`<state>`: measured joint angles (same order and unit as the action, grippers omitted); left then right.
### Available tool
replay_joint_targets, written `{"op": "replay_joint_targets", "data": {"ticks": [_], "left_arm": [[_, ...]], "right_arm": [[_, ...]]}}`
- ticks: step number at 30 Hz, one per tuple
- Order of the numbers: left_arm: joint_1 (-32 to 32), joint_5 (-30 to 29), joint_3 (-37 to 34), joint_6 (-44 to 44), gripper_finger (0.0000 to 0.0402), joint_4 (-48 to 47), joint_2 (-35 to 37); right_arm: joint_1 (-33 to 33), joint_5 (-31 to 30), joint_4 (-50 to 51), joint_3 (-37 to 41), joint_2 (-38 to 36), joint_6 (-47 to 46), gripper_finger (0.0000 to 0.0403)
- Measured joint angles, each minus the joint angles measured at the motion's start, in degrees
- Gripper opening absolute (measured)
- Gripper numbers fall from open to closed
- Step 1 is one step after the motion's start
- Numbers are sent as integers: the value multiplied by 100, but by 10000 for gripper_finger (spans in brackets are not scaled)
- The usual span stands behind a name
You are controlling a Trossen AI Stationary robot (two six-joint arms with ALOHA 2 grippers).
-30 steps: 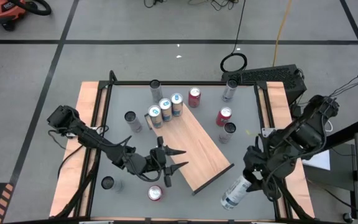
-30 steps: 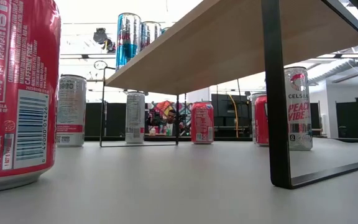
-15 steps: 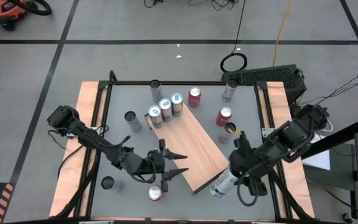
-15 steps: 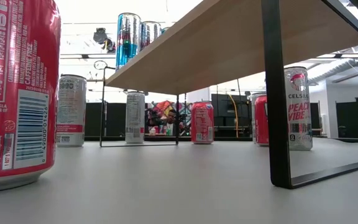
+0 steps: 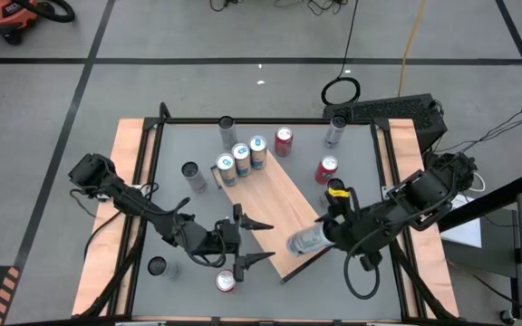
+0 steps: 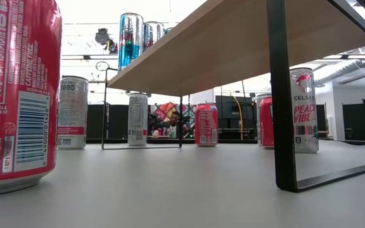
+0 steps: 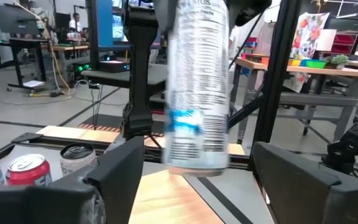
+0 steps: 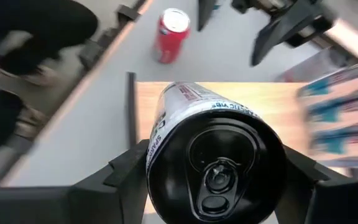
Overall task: Place canned beverage on shelf
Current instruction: Put the bottom right white soda can on the shelf
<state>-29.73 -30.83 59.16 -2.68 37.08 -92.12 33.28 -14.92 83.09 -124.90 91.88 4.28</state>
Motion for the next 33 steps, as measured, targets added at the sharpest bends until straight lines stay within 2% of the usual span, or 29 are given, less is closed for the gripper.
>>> {"op": "replay_joint_targets", "data": {"ticks": [4, 17, 20, 27, 33], "left_arm": [[87, 0, 0, 21, 315, -6, 0], [214, -100, 0, 515, 316, -34, 0], [142, -430, 0, 697, 316, -28, 0], [-199, -1509, 0, 1791, 316, -6, 0], [-401, -1688, 0, 2313, 315, -6, 0]], "right_arm": [[0, -316, -11, 0, 0, 506, 228], [-11, -503, -126, 2, 48, 1348, 228], [-24, -604, -212, 2, 55, 1399, 228], [-219, -625, -556, 2, 55, 21, 228], [-500, -857, -802, 2, 92, -1156, 228]]}}
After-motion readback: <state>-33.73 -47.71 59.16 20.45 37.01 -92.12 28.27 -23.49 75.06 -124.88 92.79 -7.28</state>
